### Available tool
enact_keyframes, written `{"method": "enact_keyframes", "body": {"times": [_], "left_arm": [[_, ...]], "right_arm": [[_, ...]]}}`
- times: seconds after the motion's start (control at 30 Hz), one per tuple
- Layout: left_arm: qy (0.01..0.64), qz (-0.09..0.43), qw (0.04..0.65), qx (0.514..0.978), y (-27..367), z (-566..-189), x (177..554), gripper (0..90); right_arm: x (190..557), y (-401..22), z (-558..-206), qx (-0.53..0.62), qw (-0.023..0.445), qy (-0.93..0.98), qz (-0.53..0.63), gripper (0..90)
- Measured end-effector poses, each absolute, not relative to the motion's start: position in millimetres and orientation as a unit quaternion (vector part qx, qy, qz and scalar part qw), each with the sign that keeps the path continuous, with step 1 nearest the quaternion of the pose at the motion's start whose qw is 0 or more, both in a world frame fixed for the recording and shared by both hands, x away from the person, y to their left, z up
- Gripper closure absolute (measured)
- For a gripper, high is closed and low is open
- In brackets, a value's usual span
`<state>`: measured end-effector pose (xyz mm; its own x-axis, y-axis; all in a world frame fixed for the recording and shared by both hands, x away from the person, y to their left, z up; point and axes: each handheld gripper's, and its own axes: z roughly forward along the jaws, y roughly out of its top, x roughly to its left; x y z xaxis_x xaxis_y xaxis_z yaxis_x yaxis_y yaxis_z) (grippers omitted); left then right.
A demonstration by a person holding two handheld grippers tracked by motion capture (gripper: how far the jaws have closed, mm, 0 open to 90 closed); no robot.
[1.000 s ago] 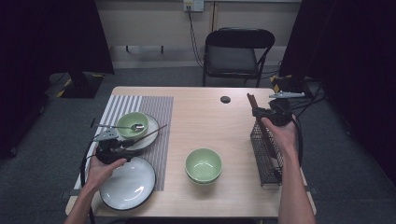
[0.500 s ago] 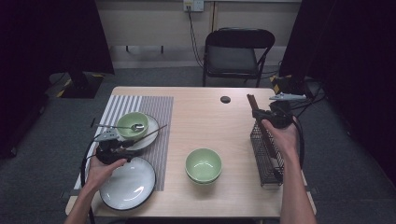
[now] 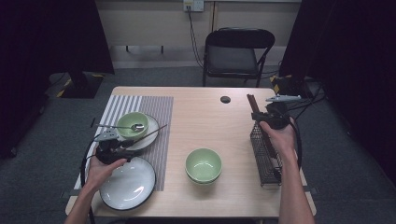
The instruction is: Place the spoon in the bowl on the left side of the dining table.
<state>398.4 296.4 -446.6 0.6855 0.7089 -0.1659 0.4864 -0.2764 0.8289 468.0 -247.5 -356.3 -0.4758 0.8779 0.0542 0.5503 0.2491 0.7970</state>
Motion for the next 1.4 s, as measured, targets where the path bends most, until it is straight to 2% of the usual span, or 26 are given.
{"method": "enact_keyframes", "body": {"times": [0.27, 0.9, 1.4], "left_arm": [[0.378, 0.119, 0.466, 0.791, 296.1, -446.9, 398.5, 34.0], [0.378, 0.121, 0.463, 0.792, 294.3, -446.7, 398.6, 34.0], [0.375, 0.121, 0.462, 0.794, 292.8, -447.2, 399.0, 34.0]], "right_arm": [[464.1, -252.9, -342.8, 0.462, 0.225, 0.744, 0.427, 84.5], [452.0, -260.3, -326.0, 0.421, 0.229, 0.715, 0.509, 84.9], [451.5, -245.9, -294.2, 0.405, 0.255, 0.707, 0.522, 85.0]]}}
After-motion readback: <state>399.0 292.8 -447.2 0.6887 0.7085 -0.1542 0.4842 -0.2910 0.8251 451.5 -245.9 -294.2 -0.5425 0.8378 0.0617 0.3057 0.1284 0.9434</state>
